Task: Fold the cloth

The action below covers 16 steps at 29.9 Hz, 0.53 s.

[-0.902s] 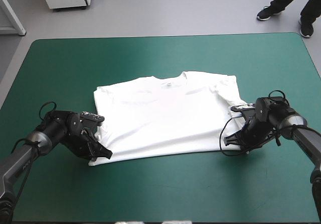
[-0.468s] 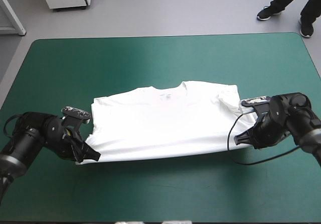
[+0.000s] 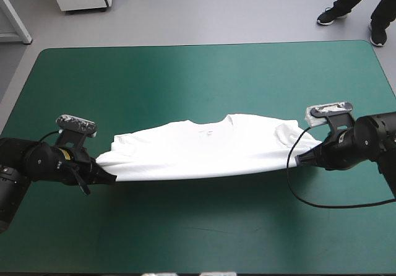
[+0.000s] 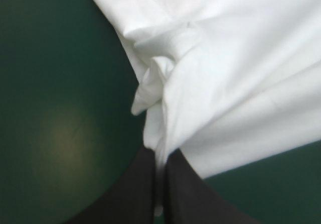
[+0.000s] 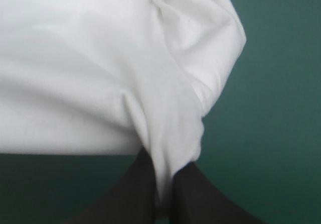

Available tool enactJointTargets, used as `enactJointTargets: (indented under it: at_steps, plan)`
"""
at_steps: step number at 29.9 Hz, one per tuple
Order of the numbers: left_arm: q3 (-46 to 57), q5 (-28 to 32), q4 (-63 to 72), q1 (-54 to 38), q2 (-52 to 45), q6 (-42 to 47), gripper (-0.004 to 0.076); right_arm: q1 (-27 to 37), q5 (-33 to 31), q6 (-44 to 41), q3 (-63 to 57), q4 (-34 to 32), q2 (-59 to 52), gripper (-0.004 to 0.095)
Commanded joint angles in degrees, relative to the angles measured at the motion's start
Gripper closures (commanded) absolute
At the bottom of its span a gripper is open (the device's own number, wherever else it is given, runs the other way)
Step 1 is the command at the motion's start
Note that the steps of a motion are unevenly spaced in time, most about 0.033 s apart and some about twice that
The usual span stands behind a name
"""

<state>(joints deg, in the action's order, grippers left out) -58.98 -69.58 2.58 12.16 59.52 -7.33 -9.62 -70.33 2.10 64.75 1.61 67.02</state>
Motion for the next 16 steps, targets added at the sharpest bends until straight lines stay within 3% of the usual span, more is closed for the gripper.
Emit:
enactJointTargets:
  at_steps: [1,16]
  plan:
    - [-4.96,5.33,-1.05,0.06,2.37,0.74,0.0733,0.21,4.76,0.06,4.94,-1.97,2.08,0.0925]
    - [-7.89,22.48,-8.40,0.06,20.72,0.74,0.0733,0.21,16.57,0.06,17.60,-2.87,24.77,0.0925]
